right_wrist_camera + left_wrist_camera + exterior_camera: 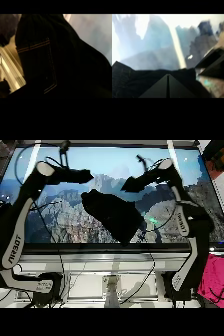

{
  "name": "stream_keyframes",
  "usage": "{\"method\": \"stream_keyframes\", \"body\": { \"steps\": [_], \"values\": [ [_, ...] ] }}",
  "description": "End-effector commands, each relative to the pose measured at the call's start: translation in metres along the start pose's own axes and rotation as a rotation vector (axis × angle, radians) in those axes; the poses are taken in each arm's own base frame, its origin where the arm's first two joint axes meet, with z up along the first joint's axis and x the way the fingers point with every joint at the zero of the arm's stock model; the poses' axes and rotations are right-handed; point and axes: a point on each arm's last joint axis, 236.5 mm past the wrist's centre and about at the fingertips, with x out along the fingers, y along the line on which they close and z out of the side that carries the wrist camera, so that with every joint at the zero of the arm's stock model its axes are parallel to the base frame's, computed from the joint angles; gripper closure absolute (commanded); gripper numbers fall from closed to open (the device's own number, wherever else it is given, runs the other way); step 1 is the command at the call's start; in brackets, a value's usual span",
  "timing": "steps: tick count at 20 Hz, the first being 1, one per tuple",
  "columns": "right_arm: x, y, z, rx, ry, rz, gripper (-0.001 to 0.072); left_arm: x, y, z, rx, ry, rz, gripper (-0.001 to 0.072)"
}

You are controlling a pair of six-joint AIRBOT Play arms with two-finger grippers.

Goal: Fold the clothes and pants, and hang the long-sleeved shirts on hangers.

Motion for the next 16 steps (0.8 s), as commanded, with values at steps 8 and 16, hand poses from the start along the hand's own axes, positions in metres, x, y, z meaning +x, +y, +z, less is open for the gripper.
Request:
{"method": "stream_keyframes", "body": {
  "steps": [8, 16],
  "values": [
    [0.058, -0.03, -0.017, -0.14, 0.092, -0.141, 0.0227, -0.033, 0.027, 0.029, -0.093, -0.085, -0.064, 0.069],
    [0.068, -0.011, -0.025, -0.158, 0.124, -0.1, 0.0703, -0.033, 0.027, 0.029, -0.094, -0.085, -0.064, 0.069]
  ]
}}
